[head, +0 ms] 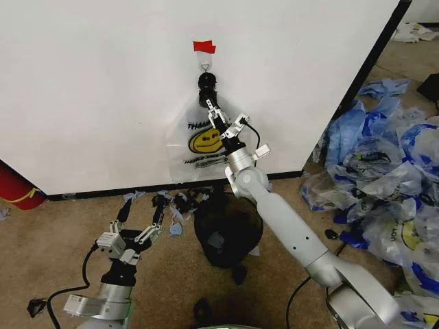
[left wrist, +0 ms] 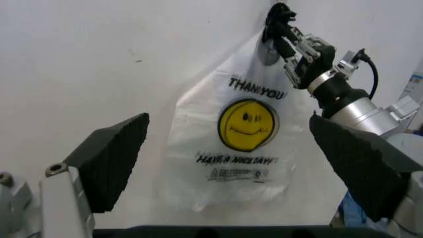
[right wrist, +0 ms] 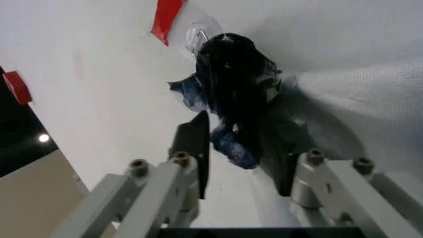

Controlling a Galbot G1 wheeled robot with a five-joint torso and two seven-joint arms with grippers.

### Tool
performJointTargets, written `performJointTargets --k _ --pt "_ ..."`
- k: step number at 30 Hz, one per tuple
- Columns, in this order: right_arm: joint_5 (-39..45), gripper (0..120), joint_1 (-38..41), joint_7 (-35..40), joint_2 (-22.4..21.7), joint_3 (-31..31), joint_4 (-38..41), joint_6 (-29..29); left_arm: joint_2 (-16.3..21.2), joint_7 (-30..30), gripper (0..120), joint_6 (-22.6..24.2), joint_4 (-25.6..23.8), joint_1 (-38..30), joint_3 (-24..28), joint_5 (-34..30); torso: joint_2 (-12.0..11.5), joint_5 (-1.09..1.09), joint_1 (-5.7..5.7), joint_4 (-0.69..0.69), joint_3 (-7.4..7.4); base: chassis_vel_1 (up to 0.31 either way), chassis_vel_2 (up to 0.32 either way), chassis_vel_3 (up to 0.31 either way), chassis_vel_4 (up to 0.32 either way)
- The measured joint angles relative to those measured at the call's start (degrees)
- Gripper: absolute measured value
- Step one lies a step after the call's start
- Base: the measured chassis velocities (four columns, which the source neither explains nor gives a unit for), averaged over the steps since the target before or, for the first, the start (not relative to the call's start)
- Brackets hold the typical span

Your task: Pick up the garbage bag from the wall and place it over the trash bin.

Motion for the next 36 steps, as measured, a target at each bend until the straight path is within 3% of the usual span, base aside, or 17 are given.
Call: performJointTargets --k 5,7,27,36 --pt "0.01 2 -0.25 0.63 0.07 0.44 -0.05 -0.11 -0.11 0.18 96 -0.12 -0.4 0.17 0.23 0.24 0.0 0.0 0.0 -0.01 0.0 0.0 0.0 0.0 0.0" --pt "0.01 0 -0.39 0.7 -0.07 0.45 -0.04 -0.12 -0.14 0.23 96 -0.13 -0.54 0.32 0.24 0.27 0.0 0.0 0.0 0.0 0.0 0.0 0.0 0.0 0.0" --pt "-0.22 0 -2.64 -2.39 -1.44 0.42 0.76 0.32 -0.47 0.27 96 -0.5 -1.81 1.29 -0.22 0.94 0.0 -0.01 0.0 0.0 0.0 0.0 0.0 0.0 0.0" --pt "0.4 0 -6.9 -3.3 -5.91 -0.16 5.11 0.41 0.38 0.01 96 -0.31 -2.29 1.28 -0.32 0.75 0.0 0.01 0.0 -0.01 0.0 0.0 0.0 0.0 0.0"
